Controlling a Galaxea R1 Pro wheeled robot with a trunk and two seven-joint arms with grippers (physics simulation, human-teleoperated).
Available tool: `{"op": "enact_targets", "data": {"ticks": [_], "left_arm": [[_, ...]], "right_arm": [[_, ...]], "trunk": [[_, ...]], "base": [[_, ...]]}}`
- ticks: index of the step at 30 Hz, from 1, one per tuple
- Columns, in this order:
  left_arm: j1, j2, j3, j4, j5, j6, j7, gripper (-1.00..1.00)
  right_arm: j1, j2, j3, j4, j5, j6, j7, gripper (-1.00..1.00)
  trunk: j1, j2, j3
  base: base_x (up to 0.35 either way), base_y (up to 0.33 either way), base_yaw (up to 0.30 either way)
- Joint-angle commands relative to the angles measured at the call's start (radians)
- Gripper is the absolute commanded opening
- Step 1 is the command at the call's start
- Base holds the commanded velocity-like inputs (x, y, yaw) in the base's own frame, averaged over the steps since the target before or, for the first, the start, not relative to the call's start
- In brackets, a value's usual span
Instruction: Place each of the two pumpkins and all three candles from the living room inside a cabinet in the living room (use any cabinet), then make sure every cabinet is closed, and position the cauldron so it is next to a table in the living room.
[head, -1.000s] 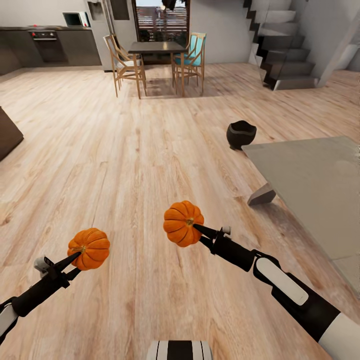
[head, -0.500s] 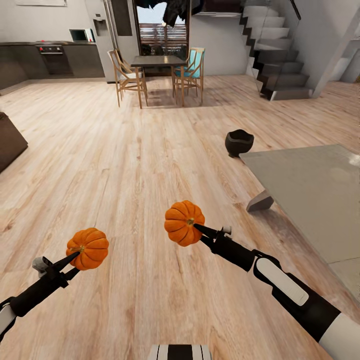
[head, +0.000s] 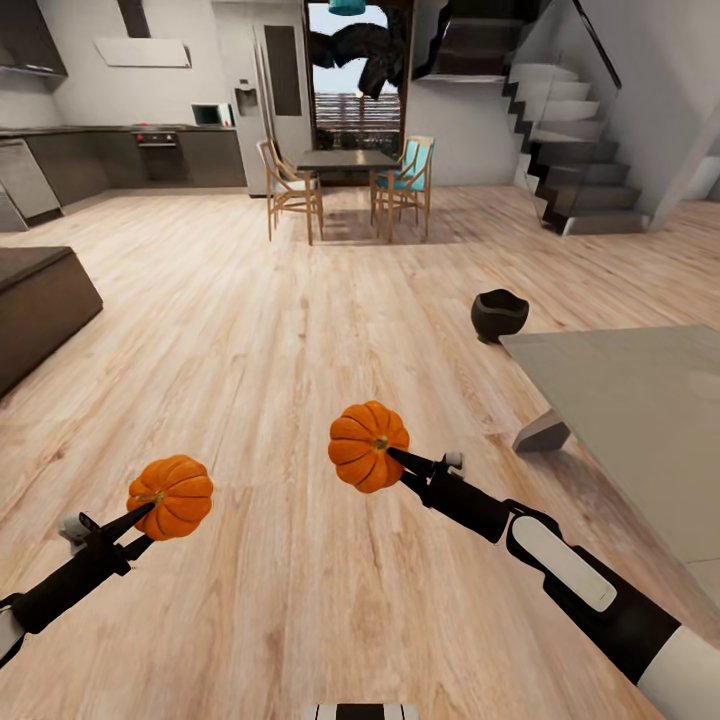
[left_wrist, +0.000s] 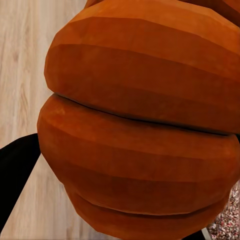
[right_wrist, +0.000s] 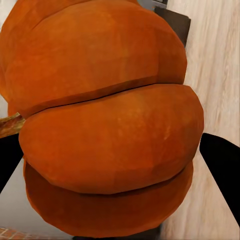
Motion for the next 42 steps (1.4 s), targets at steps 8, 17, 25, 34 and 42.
{"op": "enact_targets", "data": {"ticks": [8, 17, 25, 34, 42], "left_arm": [[-0.001, -0.001, -0.001, 0.000, 0.002, 0.009, 0.001, -1.00], [-0.001, -0.001, -0.001, 0.000, 0.003, 0.009, 0.000, -1.00], [-0.001, -0.001, -0.002, 0.000, 0.003, 0.009, 0.000, -1.00], [-0.001, -0.001, -0.002, 0.000, 0.003, 0.009, 0.000, -1.00], [-0.001, -0.002, -0.002, 0.000, 0.003, 0.009, 0.001, -1.00]], "right_arm": [[-0.001, -0.001, 0.003, 0.000, -0.009, -0.014, 0.000, -1.00], [-0.001, 0.001, 0.004, 0.000, -0.008, -0.015, -0.009, -1.00], [-0.001, -0.001, 0.002, -0.002, -0.008, -0.017, -0.032, -1.00], [-0.001, -0.001, 0.003, -0.004, -0.008, -0.036, -0.057, -1.00], [-0.001, -0.001, 0.004, -0.005, -0.008, -0.038, -0.068, -1.00]], "trunk": [[-0.004, 0.002, 0.040], [-0.008, 0.004, 0.086], [-0.011, 0.006, 0.125], [-0.015, 0.008, 0.160], [-0.019, 0.010, 0.194]], "base": [[0.000, 0.000, 0.210], [0.000, 0.000, 0.218], [0.000, 0.000, 0.197], [0.000, 0.000, 0.011], [0.000, 0.000, 0.110]]}}
